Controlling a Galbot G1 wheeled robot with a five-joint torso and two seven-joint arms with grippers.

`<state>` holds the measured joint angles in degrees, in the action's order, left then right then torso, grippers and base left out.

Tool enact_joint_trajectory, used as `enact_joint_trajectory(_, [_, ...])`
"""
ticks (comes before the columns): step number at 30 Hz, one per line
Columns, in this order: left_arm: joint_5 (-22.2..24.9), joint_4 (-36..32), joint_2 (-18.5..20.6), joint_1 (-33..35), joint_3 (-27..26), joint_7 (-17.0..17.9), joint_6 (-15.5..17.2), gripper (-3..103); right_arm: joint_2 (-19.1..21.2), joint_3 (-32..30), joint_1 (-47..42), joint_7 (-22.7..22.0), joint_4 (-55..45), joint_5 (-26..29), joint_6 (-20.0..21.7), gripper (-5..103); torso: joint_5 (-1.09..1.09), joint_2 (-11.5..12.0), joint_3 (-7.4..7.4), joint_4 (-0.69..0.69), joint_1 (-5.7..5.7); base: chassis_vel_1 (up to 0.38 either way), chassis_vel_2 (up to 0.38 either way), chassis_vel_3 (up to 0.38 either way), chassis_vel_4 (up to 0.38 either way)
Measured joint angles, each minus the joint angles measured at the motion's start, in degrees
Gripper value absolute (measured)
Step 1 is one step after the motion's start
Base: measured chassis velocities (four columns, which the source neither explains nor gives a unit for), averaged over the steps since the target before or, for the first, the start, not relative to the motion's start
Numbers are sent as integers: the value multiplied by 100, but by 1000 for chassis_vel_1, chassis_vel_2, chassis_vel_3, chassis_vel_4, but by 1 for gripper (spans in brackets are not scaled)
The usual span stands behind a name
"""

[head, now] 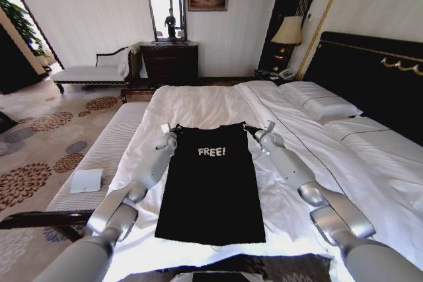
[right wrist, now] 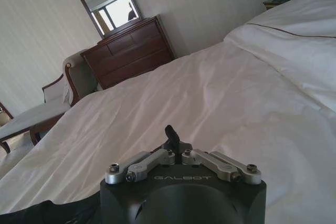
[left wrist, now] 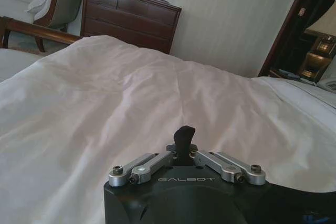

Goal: Fold the clothes on the bed.

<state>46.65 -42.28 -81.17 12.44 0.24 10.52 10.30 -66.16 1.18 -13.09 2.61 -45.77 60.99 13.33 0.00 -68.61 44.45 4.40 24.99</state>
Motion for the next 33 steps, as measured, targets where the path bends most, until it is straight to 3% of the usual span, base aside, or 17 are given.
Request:
enact_joint_trajectory(7, [-190, 525, -209, -156, -15, -177, -80, 2, -100, 8, 37, 80, 281, -132, -83, 1, 0, 0, 0, 2, 0, 0, 0, 0, 0])
enact_joint_trajectory(14, [-275, 582, -256, -141, -60, -233, -131, 2, -105, -46, -71, 97, 236, -202, -126, 1, 0, 0, 0, 1, 0, 0, 0, 0, 0])
enact_joint_trajectory(28, [-306, -453, -70, 658, -198, -148, -228, 2, 71, -390, -1330, 56, -951, -774, -342, 1, 0, -1, -1, 1, -2, 0, 0, 0, 0])
enact_joint_trajectory(33, [-168, -1446, 247, 1280, -148, 25, -248, 2, 338, -602, -1988, -19, -1855, -1436, -609, 1, 0, -1, -1, 1, -1, 0, 0, 0, 0])
